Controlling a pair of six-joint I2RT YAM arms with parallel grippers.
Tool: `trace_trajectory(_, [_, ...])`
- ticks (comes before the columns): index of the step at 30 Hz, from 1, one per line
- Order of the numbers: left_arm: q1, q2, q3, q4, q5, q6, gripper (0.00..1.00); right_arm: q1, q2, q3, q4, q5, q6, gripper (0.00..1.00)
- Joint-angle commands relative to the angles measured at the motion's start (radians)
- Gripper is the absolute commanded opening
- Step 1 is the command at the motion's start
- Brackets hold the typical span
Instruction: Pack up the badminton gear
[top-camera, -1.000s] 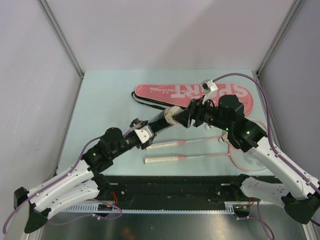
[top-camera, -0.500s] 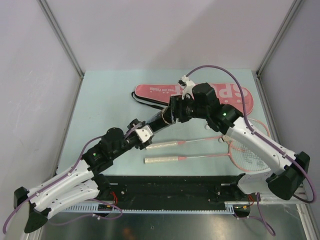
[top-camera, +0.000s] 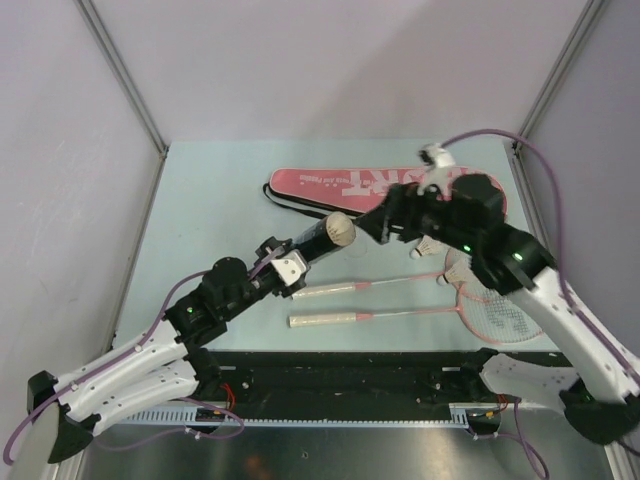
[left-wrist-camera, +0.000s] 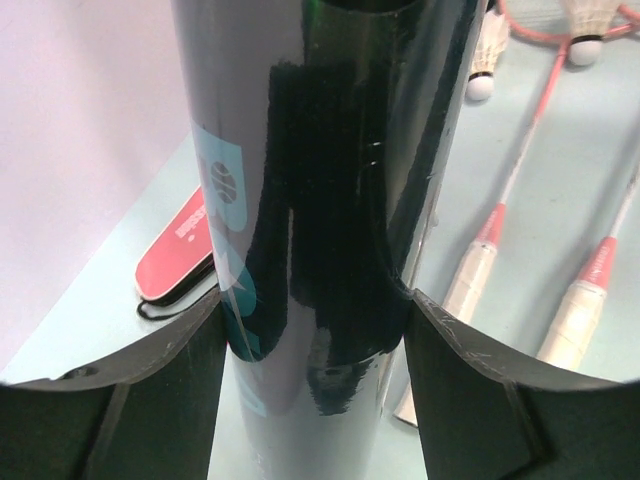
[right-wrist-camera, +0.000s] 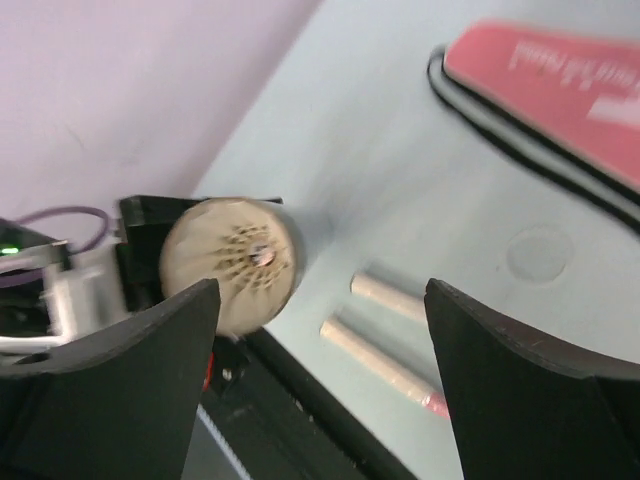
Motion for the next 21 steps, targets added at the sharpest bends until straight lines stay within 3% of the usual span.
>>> trace_trajectory(1, [-0.004, -0.008, 0.045, 0.085, -0.109, 0.000, 0.15, -0.024, -0.187, -0.049, 0.068, 0.140, -0.034, 0.90])
trace_trajectory(5, [-0.004, -0.007, 0.045, 0.085, -0.120, 0.000, 0.15, -0.075, -0.268, -0.158, 0.056, 0.415, -0.008, 0.94])
trace_trajectory(9, [-0.004, -0.013, 0.043, 0.087, -0.117, 0.000, 0.16, -0.183, -0.227, -0.284, -0.027, 0.648, -0.014, 0.95])
trace_trajectory(16, [-0.004, -0.017, 0.042, 0.090, -0.107, -0.001, 0.16, -0.495, -0.120, -0.465, 0.046, 0.504, -0.043, 0.94])
trace_trajectory(21, [-0.005, -0.014, 0.045, 0.088, -0.092, -0.007, 0.16, -0.788, -0.031, -0.514, 0.131, 0.216, -0.078, 0.93])
